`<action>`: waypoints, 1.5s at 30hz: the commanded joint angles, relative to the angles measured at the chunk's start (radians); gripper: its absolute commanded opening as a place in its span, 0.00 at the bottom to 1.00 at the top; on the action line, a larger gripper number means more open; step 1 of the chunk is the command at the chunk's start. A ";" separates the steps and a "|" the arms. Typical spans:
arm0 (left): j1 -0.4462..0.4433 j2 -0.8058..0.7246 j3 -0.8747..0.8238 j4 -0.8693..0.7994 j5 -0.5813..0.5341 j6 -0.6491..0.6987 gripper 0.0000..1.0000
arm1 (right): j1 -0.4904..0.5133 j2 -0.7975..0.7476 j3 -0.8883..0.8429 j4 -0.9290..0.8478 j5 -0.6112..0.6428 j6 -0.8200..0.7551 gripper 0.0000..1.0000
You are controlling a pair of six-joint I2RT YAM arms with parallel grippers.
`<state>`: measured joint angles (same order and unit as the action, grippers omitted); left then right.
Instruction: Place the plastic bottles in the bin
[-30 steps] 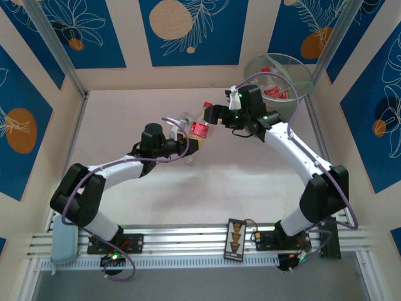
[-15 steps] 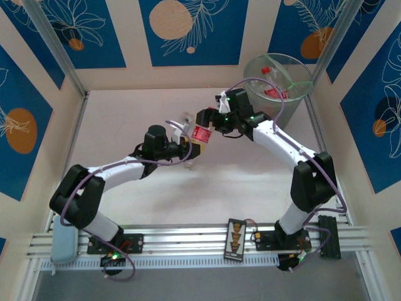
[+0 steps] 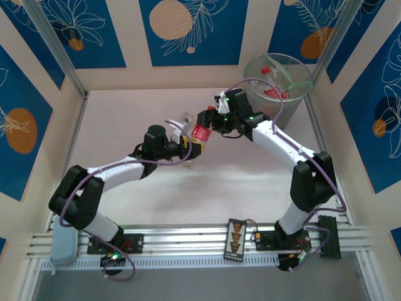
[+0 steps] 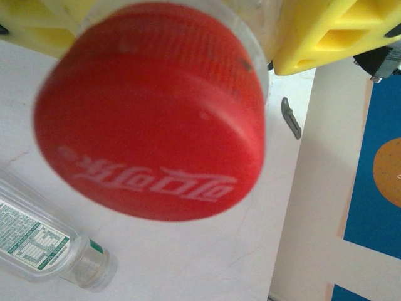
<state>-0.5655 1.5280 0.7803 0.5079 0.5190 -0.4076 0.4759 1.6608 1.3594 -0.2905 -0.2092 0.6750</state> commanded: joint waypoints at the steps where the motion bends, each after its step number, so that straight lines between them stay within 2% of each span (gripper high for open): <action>1: -0.010 -0.020 0.018 0.034 -0.005 0.016 0.74 | 0.012 -0.014 0.019 -0.016 -0.007 -0.001 0.56; 4: -0.007 -0.029 0.009 0.056 0.003 -0.001 0.91 | 0.007 -0.014 0.047 -0.049 0.017 -0.035 0.56; 7: -0.004 -0.063 -0.003 0.033 -0.025 -0.017 0.95 | -0.003 -0.028 0.091 -0.090 0.045 -0.087 0.56; 10: -0.004 -0.138 0.021 -0.160 -0.149 0.060 0.95 | -0.021 -0.045 0.160 -0.150 0.084 -0.171 0.56; 12: -0.001 -0.201 0.020 -0.259 -0.278 0.084 0.98 | -0.036 -0.052 0.220 -0.205 0.126 -0.238 0.56; 14: 0.009 -0.257 0.016 -0.360 -0.427 0.077 0.99 | -0.058 -0.061 0.290 -0.248 0.158 -0.299 0.56; 16: 0.033 -0.284 0.018 -0.466 -0.491 0.043 0.99 | -0.078 -0.074 0.358 -0.288 0.175 -0.328 0.55; 20: 0.086 -0.296 -0.015 -0.597 -0.491 -0.023 0.99 | -0.100 -0.111 0.489 -0.330 0.235 -0.407 0.54; 26: 0.114 -0.284 -0.085 -0.531 -0.447 -0.095 0.98 | -0.145 -0.077 0.744 -0.430 0.429 -0.559 0.52; 34: 0.116 -0.250 -0.074 -0.515 -0.409 -0.099 0.97 | -0.234 0.020 0.942 -0.373 0.660 -0.788 0.49; 40: 0.116 -0.274 -0.095 -0.522 -0.416 -0.107 0.97 | -0.289 0.101 0.960 -0.257 0.688 -0.925 0.49; 45: 0.116 -0.304 -0.105 -0.538 -0.443 -0.112 0.97 | -0.283 0.197 1.004 -0.298 0.678 -1.066 0.48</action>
<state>-0.4572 1.2648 0.6865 -0.0208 0.0845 -0.5045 0.1841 1.8236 2.3123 -0.5919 0.4461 -0.2699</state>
